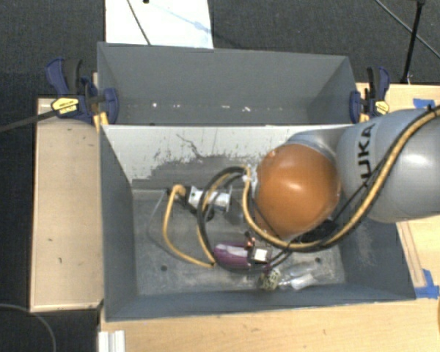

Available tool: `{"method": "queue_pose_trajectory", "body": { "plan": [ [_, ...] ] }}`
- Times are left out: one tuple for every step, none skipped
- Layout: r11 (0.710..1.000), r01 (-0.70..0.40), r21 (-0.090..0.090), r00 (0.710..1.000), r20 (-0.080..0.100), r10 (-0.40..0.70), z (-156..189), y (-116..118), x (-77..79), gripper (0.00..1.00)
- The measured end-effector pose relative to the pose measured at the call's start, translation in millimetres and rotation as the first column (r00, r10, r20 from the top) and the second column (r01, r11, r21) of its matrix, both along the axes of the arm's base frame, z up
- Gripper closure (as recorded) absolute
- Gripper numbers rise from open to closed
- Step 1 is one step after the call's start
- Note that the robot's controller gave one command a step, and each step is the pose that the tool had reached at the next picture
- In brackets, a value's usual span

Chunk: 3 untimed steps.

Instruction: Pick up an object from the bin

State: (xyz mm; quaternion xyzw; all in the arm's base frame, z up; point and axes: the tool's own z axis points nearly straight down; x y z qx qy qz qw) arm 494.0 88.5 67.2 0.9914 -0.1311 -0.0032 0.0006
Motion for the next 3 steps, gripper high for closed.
{"method": "queue_pose_trajectory", "body": {
  "plan": [
    [0.968,0.249,0.004,0.968,0.004,-0.249,2,38,9.5,1.00],
    [0.973,0.232,0.003,0.973,0.011,-0.232,101,29,10.6,1.00],
    [0.940,0.340,0.002,0.940,0.007,-0.340,148,21,-1.0,1.00]
  ]
}}
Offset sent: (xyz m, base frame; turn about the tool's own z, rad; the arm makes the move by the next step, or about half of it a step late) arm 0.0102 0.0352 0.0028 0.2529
